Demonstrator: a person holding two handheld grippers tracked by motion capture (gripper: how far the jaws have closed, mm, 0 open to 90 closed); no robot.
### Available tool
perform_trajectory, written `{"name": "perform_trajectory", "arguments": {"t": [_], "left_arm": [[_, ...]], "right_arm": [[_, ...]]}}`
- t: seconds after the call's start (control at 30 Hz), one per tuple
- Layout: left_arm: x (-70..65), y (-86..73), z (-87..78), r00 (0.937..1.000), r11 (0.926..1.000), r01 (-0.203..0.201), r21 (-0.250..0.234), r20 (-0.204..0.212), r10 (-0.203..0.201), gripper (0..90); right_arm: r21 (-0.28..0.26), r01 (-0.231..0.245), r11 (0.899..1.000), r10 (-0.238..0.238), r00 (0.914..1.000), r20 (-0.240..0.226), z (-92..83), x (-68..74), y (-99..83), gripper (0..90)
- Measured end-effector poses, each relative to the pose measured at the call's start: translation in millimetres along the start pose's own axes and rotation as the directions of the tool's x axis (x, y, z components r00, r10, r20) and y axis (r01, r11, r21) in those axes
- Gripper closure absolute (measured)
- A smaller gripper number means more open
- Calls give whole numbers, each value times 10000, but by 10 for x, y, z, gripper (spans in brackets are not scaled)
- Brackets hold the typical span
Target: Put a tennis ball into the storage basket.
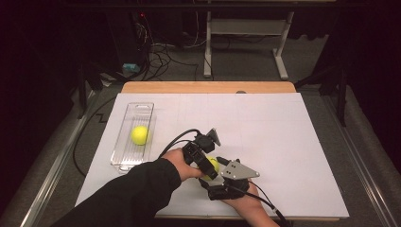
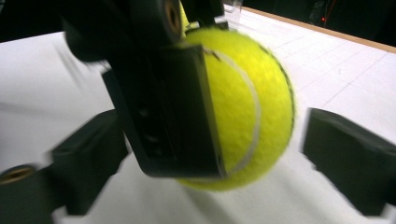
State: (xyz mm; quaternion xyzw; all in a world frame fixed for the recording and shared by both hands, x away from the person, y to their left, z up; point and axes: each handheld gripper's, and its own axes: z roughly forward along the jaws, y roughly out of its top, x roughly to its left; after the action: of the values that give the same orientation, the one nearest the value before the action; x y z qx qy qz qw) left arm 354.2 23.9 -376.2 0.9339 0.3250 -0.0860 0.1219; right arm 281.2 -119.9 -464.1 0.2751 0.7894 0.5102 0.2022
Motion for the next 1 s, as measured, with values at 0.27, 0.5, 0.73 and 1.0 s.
{"name": "perform_trajectory", "arguments": {"t": [0.27,0.5,0.73,1.0], "left_arm": [[115,-53,-79,9990,9993,336,-154,-298,-341,264],[256,-131,-167,9954,9964,806,-270,-505,-819,264],[382,-234,-308,9920,9939,1054,-332,-669,-1074,264],[585,-430,-493,9845,9870,1489,-601,-843,-1537,264]], "right_arm": [[65,9,10000,-9,10000,51,-25,-60,-34,0],[169,-152,9997,147,9995,262,-122,-193,-70,0],[140,-378,9992,367,9968,715,-241,-356,-102,0],[-125,-749,9971,759,9858,1495,-512,-612,-160,0]]}}
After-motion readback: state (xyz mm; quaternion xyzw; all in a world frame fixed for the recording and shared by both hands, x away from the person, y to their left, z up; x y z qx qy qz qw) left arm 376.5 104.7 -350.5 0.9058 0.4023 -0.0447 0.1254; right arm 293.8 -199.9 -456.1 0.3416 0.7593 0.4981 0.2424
